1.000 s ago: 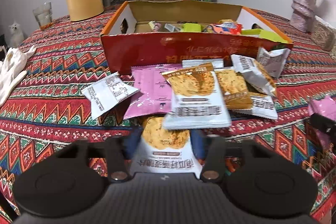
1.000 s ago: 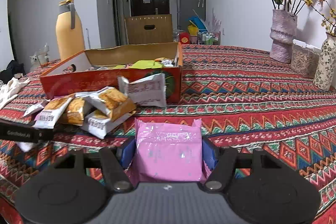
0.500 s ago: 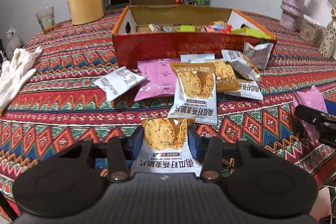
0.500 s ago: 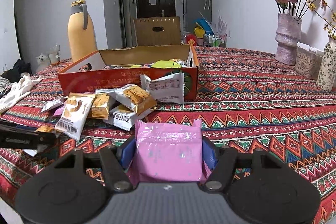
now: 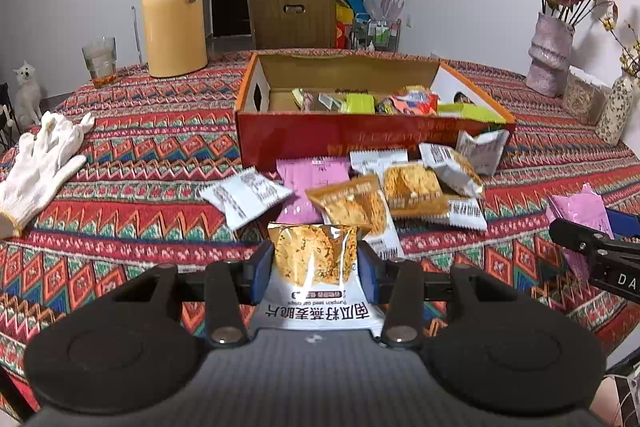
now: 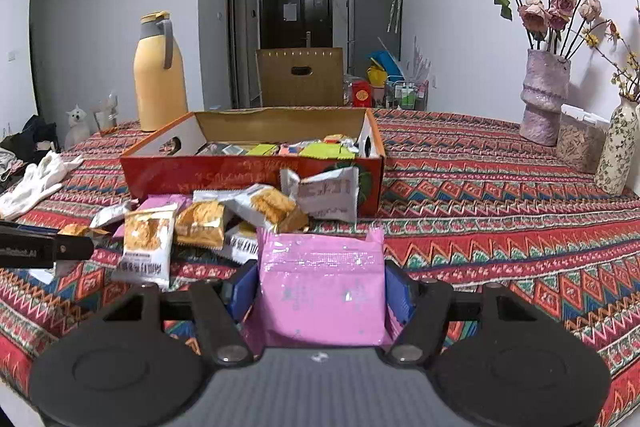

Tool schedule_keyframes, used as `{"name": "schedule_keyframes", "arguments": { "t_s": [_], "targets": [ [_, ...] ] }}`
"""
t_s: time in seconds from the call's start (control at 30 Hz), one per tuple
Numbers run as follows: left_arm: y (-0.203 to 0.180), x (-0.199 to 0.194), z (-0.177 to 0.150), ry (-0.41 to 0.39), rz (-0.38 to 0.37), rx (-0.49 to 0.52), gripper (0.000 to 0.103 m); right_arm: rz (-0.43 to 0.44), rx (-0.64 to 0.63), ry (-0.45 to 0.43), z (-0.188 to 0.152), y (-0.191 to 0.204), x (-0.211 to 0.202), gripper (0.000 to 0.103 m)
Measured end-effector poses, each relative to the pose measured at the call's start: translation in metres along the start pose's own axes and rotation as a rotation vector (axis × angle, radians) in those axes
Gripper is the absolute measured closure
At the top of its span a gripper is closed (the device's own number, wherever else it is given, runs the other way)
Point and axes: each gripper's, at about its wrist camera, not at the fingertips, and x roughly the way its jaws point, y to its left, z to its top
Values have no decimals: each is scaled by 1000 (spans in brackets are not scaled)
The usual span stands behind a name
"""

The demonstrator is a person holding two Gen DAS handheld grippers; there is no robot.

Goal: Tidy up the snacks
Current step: 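Carry both packets over the box and open both grippers to drop them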

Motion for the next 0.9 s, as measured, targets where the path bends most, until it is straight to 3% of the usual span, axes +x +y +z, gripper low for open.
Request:
{"name": "schedule_keyframes", "arguments": {
  "t_s": [0.9],
  "targets": [
    [-11, 43, 101, -117, -7, -16, 58, 53, 40, -76, 85, 13, 71, 38]
  ]
}}
